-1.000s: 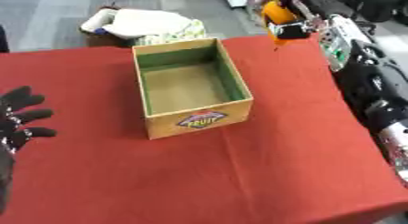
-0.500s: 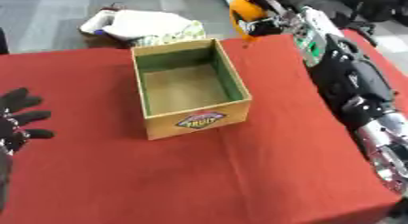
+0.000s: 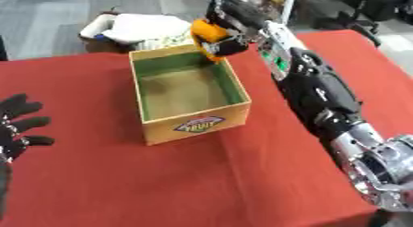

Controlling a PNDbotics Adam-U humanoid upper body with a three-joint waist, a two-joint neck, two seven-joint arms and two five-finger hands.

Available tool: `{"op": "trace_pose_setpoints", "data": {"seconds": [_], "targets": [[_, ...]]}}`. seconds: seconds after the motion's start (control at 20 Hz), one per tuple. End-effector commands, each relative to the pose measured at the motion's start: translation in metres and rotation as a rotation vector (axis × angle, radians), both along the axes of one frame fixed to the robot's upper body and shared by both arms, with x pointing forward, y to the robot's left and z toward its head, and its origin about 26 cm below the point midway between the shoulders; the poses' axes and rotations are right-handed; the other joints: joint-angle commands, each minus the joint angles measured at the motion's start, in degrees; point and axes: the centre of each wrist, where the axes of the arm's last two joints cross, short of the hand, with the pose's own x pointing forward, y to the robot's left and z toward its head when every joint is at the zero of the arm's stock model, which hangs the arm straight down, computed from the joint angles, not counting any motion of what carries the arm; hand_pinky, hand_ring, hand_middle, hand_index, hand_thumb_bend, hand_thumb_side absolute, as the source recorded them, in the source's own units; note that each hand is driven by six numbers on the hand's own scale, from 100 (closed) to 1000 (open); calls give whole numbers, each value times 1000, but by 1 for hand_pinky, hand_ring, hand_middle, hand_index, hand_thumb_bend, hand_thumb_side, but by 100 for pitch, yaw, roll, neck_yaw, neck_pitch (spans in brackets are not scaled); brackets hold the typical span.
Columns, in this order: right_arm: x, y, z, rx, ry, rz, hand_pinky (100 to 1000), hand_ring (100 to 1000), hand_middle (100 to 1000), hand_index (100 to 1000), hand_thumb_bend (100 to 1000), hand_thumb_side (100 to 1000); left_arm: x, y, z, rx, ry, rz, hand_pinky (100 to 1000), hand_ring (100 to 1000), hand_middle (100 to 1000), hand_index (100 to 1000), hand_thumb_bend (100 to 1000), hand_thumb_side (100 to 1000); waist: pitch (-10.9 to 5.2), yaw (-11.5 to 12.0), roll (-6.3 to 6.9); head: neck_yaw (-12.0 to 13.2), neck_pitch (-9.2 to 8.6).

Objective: Pick up objects on the table and place them in the box.

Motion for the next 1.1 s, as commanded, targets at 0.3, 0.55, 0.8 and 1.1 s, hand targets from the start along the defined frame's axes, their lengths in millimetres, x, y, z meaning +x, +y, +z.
{"op": "trace_pose_setpoints", "data": {"seconds": [0.3,0.55,0.8,1.1], "targets": [[0,19,-7,-106,5,49,700,610,178,338,100,186,-2,-3,9,-11,-29,-22,606,741,744,874,116,1000,-75,14,21,-48,-49],[1,22,-21,-196,60,58,741,684,328,510,100,228,-2,-3,9,-12,-29,-22,606,742,744,874,117,1000,-69,8,32,-47,-59],[2,22,-30,-269,122,67,769,723,407,572,100,249,-2,-3,9,-12,-29,-23,606,743,744,874,116,1000,-64,-7,41,-42,-71],[2,16,-50,-382,223,66,867,849,680,762,100,373,-1,-3,9,-10,-30,-24,606,744,745,874,116,1000,-62,-16,43,-47,-86]]}}
